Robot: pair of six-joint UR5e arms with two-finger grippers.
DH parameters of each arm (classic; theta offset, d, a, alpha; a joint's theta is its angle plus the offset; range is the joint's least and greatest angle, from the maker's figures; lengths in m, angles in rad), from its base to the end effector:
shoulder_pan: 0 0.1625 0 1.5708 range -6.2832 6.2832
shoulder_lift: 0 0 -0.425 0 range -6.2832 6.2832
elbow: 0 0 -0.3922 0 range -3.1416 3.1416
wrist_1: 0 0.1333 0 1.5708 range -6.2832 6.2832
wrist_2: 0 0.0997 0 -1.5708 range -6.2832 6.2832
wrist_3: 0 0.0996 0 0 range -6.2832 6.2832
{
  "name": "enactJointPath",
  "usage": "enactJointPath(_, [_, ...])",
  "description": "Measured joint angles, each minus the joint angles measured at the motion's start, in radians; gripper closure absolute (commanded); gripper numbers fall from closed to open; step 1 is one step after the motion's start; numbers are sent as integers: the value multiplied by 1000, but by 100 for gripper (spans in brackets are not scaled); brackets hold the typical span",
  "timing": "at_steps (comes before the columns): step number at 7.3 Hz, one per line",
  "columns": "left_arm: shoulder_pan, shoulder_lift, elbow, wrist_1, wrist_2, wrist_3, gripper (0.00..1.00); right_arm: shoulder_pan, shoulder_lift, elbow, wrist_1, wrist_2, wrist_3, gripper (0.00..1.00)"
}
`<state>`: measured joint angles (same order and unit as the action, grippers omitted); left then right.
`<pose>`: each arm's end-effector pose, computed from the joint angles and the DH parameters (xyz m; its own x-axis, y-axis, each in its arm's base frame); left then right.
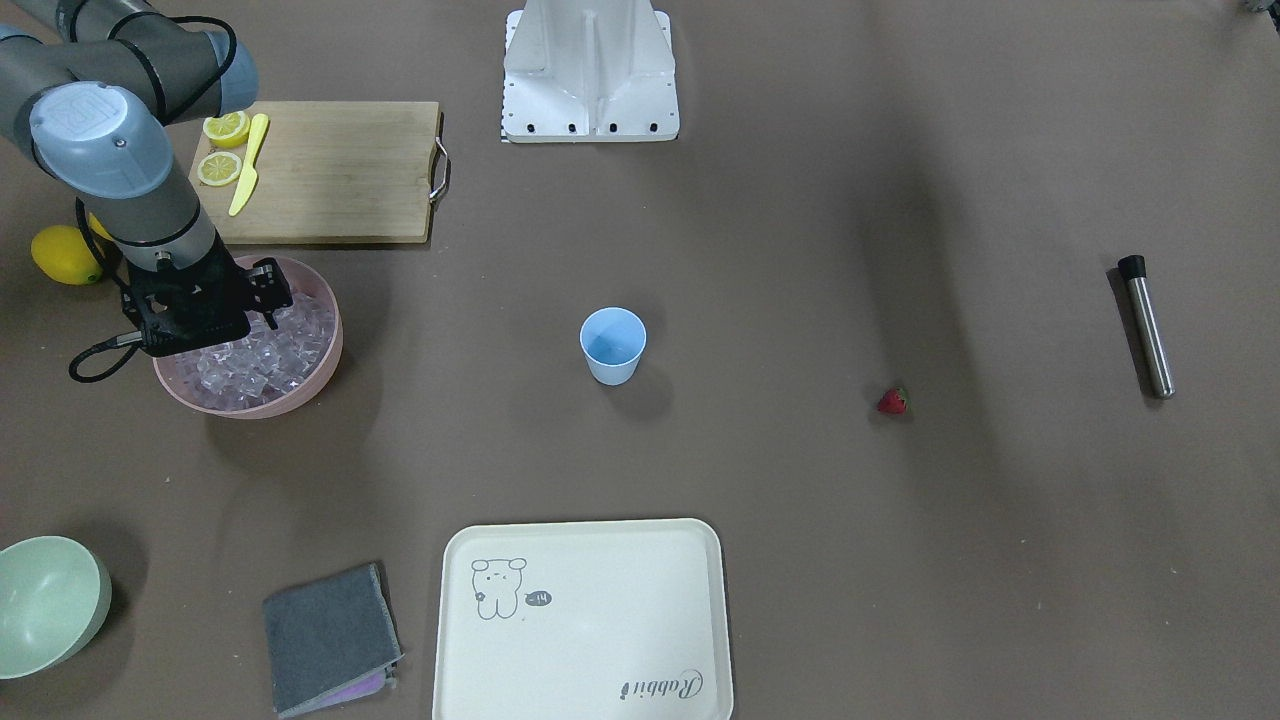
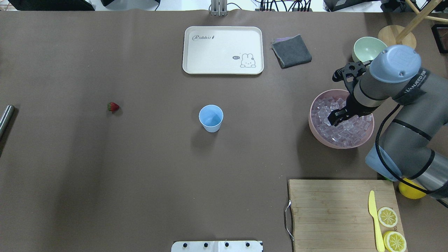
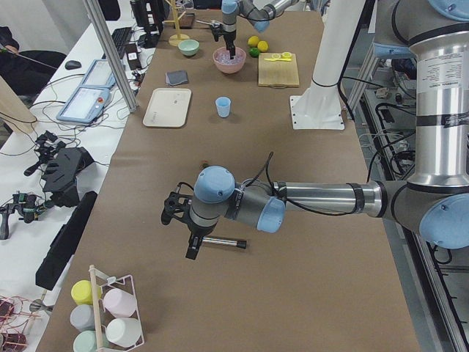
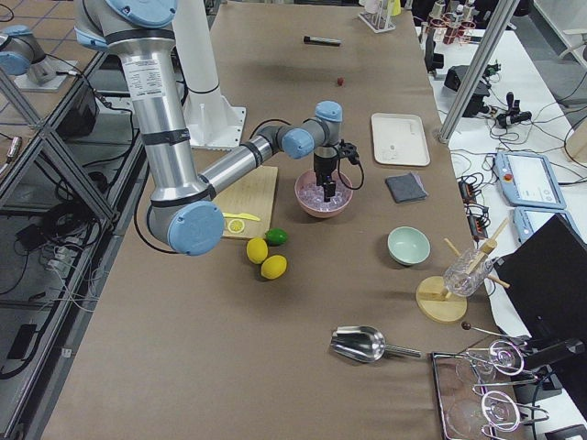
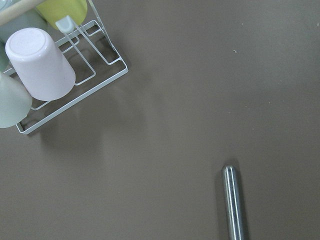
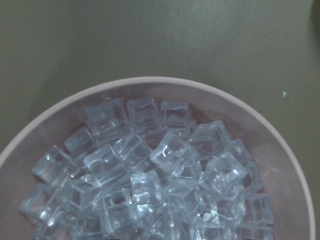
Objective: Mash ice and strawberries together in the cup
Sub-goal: 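Reach the right gripper into the pink bowl and grasp an ice cube, then carry the ice cube with the right gripper over the blue cup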
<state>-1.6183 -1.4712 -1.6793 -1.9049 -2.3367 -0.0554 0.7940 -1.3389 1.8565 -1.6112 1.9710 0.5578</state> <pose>-0.0864 -0.4644 0.6160 0.7274 0.1463 -0.6704 0.0851 0.9502 0.2997 -0.3316 -0.4722 0.4178 0.7804 -0.3207 0.5367 0.2470 0.9467 0.2065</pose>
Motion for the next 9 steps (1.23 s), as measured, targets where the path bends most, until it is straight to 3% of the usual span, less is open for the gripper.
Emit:
enactJointPath(2, [0,7,-1,-13,-1,-2,1,-12,-7,-7,-1,-35,-2,45])
enactJointPath(4, [0,24,-1,-40,-1,-6,1,-19,-17,-6,-1,-42,-1,76])
enactJointPath(9, [0,42,-1,-60,-1,-7,1,-27,-9,16,-5,-36,9,82])
